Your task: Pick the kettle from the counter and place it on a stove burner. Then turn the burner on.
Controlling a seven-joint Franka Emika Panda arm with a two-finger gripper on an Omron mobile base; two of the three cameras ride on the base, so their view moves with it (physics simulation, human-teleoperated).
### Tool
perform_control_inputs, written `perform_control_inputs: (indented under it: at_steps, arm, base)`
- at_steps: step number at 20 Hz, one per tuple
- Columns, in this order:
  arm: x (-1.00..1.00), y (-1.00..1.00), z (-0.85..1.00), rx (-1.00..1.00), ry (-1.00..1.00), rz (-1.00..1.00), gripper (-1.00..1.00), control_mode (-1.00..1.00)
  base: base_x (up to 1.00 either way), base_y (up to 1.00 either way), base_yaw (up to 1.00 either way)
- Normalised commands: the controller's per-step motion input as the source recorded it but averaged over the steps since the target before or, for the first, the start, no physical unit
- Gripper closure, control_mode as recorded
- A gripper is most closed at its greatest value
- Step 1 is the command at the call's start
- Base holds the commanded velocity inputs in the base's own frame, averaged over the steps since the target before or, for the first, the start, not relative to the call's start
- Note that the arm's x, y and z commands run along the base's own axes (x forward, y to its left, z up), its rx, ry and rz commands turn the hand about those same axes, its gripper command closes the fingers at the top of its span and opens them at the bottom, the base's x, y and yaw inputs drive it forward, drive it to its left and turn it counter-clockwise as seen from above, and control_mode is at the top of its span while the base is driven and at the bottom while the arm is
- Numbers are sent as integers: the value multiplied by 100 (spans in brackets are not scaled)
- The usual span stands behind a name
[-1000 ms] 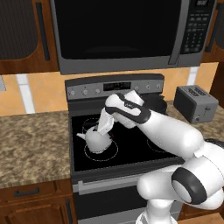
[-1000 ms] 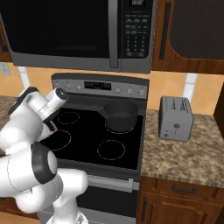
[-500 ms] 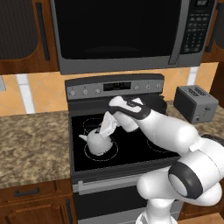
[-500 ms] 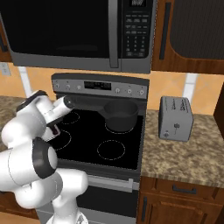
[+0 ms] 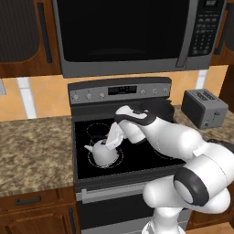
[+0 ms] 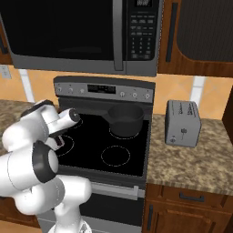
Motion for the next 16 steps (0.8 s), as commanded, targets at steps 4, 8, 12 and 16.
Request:
perform_control_inputs:
  at_steps: [4, 8, 12, 16]
  arm:
    - [16, -1, 0, 5, -2, -3, 100, -100]
    - [50, 0, 0, 7, 0, -5, 100, -100]
    - [18, 0, -10, 1, 0, -2, 100, -100]
    - [-2, 0, -27, 4, 0, 0, 100, -100]
  base:
    - [0, 0, 0]
    - [0, 0, 0]
    - [0, 0, 0]
    - [0, 0, 0]
